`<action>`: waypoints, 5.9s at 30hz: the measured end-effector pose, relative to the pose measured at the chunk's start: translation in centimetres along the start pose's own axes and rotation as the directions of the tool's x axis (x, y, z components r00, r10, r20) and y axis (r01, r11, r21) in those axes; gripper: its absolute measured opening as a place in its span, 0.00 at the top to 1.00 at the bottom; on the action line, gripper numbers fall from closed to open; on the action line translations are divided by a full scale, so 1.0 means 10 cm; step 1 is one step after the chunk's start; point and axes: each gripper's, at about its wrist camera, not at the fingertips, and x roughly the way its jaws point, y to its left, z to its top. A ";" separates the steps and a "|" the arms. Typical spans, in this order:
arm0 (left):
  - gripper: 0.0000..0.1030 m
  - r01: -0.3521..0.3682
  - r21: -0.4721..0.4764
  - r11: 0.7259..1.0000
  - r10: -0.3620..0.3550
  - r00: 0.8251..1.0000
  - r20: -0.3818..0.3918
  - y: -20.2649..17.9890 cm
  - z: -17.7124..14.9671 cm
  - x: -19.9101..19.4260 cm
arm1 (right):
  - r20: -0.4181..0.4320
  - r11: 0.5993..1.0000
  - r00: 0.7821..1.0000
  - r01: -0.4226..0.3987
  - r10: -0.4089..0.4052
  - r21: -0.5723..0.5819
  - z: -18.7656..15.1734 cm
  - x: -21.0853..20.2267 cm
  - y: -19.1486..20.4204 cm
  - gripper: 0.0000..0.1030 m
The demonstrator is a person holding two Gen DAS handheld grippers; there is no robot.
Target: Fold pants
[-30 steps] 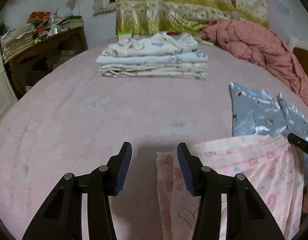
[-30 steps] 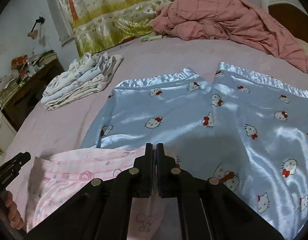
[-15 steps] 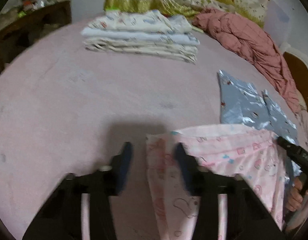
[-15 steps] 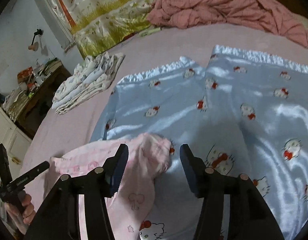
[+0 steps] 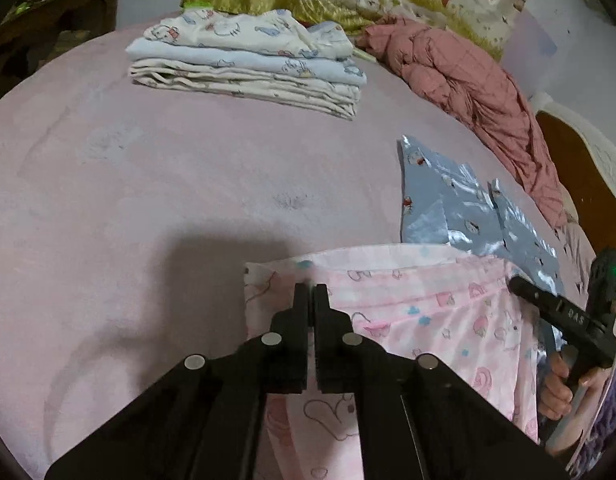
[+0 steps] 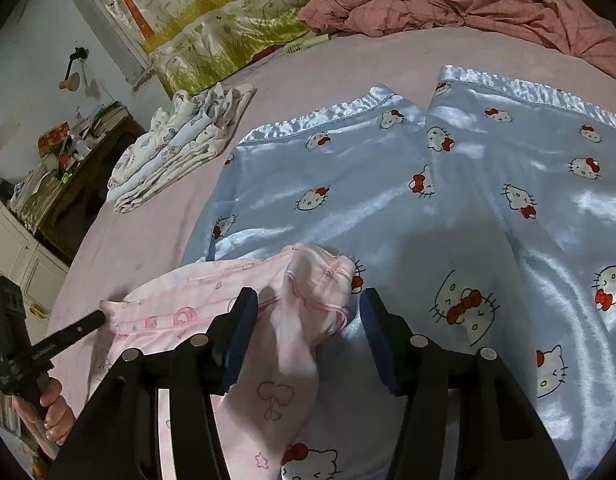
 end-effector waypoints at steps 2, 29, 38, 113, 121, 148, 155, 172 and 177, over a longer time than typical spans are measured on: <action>0.99 -0.044 0.007 0.999 0.044 0.997 0.056 0.01 0.02 -0.07 | -0.003 1.000 1.000 0.000 0.000 0.001 0.00 0.01 -0.01 0.46; 0.95 -0.081 0.064 0.995 0.081 0.997 -0.003 0.05 0.01 0.13 | -0.025 0.988 0.991 -0.127 0.129 0.087 0.03 0.16 -0.08 0.80; 0.96 -0.093 0.056 0.994 0.086 0.989 0.117 0.04 0.08 0.00 | 0.186 0.995 0.980 -0.053 0.068 -0.083 0.05 -0.14 0.28 0.91; 0.67 -0.407 0.897 -0.174 -0.062 0.913 0.403 -1.03 -3.31 -1.47 | 0.170 0.679 0.974 0.228 -0.152 -0.698 -2.97 -2.34 0.64 0.40; 0.67 -0.435 0.858 -0.273 -0.111 0.900 0.422 -1.11 -3.45 -1.38 | 0.138 0.642 0.978 0.207 -0.158 -0.738 -2.91 -2.21 0.68 0.40; 0.83 -0.483 0.874 -0.050 -0.280 0.847 0.452 -1.20 -3.18 -1.59 | 0.066 0.530 0.996 0.092 -0.067 -0.843 -3.02 -2.17 0.80 0.40; 0.83 -0.301 0.933 0.198 -0.227 0.912 0.342 -1.23 -2.67 -1.78 | 0.150 0.337 0.988 0.133 0.027 -0.932 -3.16 -2.15 1.09 0.40; 0.83 -0.206 0.918 0.338 -0.208 0.935 0.287 -1.16 -2.41 -1.73 | 0.275 0.226 0.959 0.253 0.072 -0.941 -3.09 -1.72 1.45 0.77; 0.83 -0.133 0.898 0.420 -0.175 0.959 0.223 -1.17 -2.19 -1.60 | 0.106 0.447 0.984 0.032 0.141 -0.894 -2.62 -1.72 1.29 0.83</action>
